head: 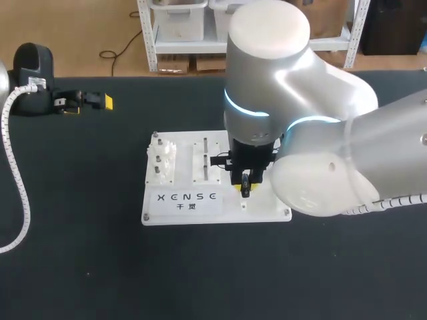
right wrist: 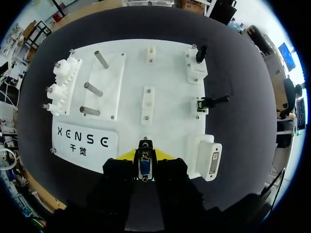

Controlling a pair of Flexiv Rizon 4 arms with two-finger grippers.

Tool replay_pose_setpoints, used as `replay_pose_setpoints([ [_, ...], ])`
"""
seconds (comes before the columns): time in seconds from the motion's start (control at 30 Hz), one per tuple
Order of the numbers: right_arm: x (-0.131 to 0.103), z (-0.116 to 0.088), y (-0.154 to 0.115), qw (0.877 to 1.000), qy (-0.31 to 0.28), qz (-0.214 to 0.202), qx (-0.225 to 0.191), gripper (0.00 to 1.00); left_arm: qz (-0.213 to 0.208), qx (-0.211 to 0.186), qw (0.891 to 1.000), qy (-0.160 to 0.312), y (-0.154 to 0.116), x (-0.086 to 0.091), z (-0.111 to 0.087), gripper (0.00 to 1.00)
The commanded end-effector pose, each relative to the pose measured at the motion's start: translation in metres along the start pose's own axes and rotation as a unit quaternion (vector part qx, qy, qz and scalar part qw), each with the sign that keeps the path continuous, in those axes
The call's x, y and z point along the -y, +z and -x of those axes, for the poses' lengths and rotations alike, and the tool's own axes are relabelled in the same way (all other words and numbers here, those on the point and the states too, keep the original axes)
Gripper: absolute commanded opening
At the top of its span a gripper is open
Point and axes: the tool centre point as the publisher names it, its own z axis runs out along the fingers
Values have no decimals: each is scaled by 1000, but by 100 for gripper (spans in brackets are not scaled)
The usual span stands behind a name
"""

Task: Insert the USB connector, Ethernet cable, and multi-pin plug into their matching sockets one by one.

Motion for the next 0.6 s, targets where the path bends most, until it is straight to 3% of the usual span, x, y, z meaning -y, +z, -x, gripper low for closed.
replay_pose_setpoints([
  [0.03, 3, 2, -9, 1000, 1, -2, 3, 0, 0, 0, 1000, 0, 0, 0, 0, 100],
  [0.6, 42, 9, -51, 1000, 11, -10, -1, 0, 0, 0, 1000, 0, 0, 0, 0, 100],
])
